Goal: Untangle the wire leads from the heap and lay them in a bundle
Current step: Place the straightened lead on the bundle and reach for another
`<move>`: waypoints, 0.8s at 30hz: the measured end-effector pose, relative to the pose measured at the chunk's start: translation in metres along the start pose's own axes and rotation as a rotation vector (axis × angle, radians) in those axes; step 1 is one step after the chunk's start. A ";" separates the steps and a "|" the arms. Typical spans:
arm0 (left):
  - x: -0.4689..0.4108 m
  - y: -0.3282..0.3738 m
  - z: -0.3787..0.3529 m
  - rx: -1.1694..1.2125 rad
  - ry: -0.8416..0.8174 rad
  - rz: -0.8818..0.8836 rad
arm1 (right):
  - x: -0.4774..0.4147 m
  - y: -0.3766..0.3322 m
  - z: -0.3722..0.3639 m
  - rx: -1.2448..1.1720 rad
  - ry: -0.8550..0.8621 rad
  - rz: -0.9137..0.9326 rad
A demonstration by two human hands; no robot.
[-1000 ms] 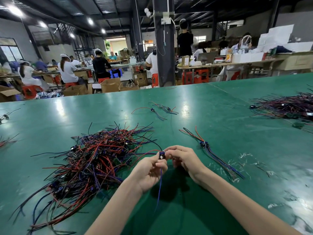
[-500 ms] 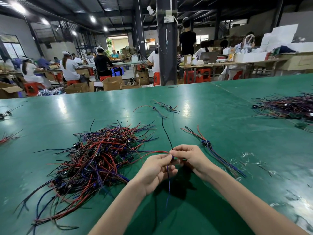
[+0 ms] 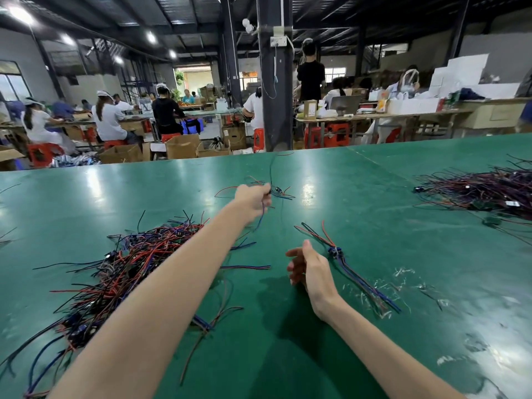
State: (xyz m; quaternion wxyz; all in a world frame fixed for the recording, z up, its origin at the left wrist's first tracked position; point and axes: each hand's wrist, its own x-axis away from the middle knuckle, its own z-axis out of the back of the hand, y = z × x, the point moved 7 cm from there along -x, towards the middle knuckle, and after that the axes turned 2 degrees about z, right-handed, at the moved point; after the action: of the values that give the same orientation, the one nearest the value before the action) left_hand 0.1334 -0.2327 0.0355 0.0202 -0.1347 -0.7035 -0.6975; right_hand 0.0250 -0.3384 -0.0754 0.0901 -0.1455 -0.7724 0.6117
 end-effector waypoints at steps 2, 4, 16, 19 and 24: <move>-0.017 0.007 0.003 -0.102 0.014 0.040 | 0.003 -0.001 -0.002 0.028 -0.028 0.010; -0.027 0.010 0.006 -0.141 -0.014 0.027 | 0.003 -0.002 -0.003 0.032 -0.042 0.011; 0.015 0.011 0.118 -1.204 0.170 -0.275 | 0.003 0.000 -0.006 0.154 -0.103 0.020; 0.043 -0.015 0.120 -1.387 -0.048 -0.092 | 0.004 0.000 -0.007 0.183 -0.102 0.024; 0.062 -0.030 0.121 -1.895 0.203 -0.260 | 0.005 0.000 -0.007 0.211 -0.114 0.033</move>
State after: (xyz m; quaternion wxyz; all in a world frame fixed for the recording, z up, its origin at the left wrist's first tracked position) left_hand 0.0863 -0.1032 0.0161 -0.1137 0.0452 0.1480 -0.9814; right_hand 0.0225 -0.3306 -0.0738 0.0509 -0.1129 -0.7051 0.6982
